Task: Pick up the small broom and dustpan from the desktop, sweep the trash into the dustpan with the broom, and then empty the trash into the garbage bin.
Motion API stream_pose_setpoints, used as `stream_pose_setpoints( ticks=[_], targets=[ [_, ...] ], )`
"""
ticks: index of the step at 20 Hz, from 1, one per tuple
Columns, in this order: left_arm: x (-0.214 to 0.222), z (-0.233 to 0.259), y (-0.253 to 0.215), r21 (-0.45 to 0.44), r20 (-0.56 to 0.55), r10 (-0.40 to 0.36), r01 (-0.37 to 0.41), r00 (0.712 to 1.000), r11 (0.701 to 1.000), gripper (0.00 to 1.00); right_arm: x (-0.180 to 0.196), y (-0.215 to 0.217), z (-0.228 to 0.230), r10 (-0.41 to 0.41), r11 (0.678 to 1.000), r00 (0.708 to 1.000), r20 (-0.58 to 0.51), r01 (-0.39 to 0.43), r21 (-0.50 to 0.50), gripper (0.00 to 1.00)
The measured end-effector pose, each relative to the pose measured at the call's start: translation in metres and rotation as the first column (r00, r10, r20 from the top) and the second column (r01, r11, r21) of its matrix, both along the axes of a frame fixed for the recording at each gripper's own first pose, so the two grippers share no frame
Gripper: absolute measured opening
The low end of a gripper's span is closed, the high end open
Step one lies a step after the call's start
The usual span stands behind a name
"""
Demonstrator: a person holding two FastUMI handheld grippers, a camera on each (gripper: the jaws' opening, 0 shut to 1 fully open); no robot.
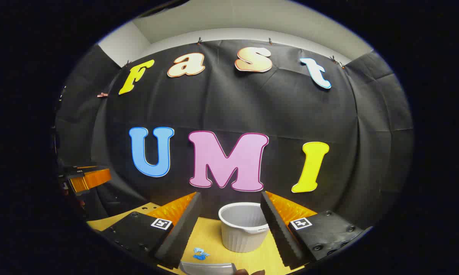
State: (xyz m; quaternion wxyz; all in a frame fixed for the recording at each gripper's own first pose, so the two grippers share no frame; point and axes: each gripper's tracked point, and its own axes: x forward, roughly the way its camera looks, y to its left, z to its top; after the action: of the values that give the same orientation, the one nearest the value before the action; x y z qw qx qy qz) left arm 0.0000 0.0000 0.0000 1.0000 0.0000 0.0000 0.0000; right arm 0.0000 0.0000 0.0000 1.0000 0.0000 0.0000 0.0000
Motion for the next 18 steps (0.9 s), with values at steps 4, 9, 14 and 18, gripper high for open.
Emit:
stream_pose_setpoints(
  ticks=[4,9,14,18],
  targets=[
    [-0.001,-0.005,0.000,0.026,-0.017,0.003,-0.002,1.000,1.000,0.95,0.002,0.009,-0.004,0.029,1.000,1.000,-0.011,-0.029,-0.001,0.96],
    [-0.002,-0.010,-0.004,0.049,-0.035,-0.012,0.013,0.999,0.999,0.95,0.004,0.012,-0.012,0.037,0.999,0.999,-0.039,-0.037,0.009,0.96],
    [-0.004,-0.017,-0.008,0.058,-0.050,-0.020,0.023,0.999,0.998,0.95,-0.001,0.010,-0.018,0.036,0.999,0.998,-0.057,-0.035,0.005,0.96],
    [-0.007,-0.023,-0.012,0.078,-0.065,-0.042,0.047,0.997,0.996,0.95,-0.008,0.012,-0.032,0.056,0.998,0.994,-0.096,-0.057,-0.010,0.96]
  ],
)
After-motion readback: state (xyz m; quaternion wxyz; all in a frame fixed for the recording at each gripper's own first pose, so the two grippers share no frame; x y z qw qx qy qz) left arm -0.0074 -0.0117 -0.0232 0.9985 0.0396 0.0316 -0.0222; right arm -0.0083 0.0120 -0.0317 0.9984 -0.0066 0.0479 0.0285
